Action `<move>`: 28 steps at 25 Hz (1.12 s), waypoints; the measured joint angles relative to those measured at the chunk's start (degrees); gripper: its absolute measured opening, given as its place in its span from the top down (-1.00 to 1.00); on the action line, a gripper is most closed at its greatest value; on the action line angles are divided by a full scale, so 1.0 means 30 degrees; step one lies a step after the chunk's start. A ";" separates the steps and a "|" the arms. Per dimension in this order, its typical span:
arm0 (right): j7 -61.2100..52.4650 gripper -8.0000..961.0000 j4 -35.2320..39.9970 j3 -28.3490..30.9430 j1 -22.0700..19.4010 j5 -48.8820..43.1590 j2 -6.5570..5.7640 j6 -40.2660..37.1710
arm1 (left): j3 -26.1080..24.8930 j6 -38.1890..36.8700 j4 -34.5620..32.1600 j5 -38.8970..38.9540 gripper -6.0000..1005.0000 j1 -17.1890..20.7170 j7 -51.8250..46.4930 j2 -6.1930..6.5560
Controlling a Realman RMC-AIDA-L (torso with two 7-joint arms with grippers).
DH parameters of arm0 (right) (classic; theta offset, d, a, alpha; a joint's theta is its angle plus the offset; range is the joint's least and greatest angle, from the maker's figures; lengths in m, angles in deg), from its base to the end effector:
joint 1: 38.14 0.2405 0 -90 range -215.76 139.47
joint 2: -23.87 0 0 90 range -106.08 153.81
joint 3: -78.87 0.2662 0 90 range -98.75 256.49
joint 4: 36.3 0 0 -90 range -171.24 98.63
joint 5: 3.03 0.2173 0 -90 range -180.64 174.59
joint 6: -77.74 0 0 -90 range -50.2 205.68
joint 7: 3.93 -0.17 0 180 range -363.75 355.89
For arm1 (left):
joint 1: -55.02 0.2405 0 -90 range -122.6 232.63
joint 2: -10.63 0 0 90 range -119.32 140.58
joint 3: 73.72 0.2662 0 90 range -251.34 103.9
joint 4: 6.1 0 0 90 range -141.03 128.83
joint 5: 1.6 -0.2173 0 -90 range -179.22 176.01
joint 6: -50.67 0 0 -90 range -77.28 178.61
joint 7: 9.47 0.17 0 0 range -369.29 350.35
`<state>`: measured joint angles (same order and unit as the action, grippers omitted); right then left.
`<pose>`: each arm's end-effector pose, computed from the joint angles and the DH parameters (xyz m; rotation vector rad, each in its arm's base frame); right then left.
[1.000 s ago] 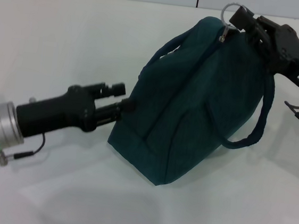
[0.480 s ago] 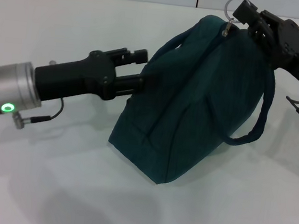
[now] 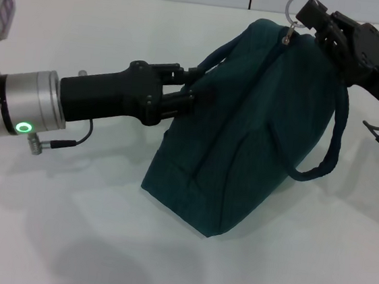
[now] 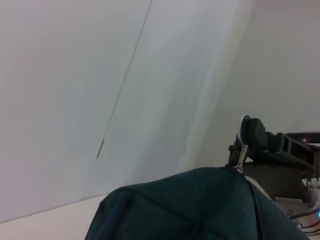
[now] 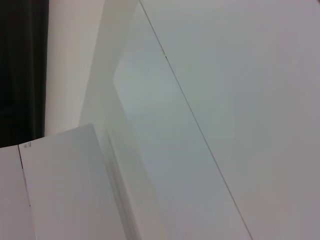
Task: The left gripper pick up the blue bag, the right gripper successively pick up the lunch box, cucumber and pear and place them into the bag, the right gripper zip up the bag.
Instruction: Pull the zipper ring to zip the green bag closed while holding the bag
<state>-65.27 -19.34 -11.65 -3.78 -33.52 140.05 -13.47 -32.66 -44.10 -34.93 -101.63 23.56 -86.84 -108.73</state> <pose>0.1711 0.3612 -0.0273 -2.3225 0.4993 1.6177 -0.2273 0.3421 -0.0324 -2.6584 -0.6634 -1.1364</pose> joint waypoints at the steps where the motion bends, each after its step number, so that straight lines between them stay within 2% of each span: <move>1: -0.0001 0.97 0.0001 0.0000 0.0000 0.0001 0.0001 0.0000 | 0.0061 0.0002 -0.0032 0.0000 -0.17 -0.0022 -0.0003 0.0001; 8: 0.0000 0.97 0.0001 -0.0001 -0.0008 0.0034 0.0000 -0.0021 | 0.0559 0.0045 -0.0204 -0.0051 0.11 -0.0055 -0.0055 0.0014; 16: 0.0001 0.97 0.0000 -0.0013 -0.0159 0.0301 0.0002 -0.0029 | 0.0752 -0.0144 -0.0441 -0.0050 0.89 0.0125 0.0009 0.0029; 28: 0.0230 0.97 -0.0201 0.0099 -0.0692 0.2088 -0.0172 0.1041 | 0.1182 -0.2115 -0.0457 -0.0499 0.87 0.0170 0.0009 0.0345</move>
<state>-64.58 -19.95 -11.35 -5.85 -27.26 139.53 -10.35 -29.11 -50.44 -36.30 -103.13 24.08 -86.81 -107.69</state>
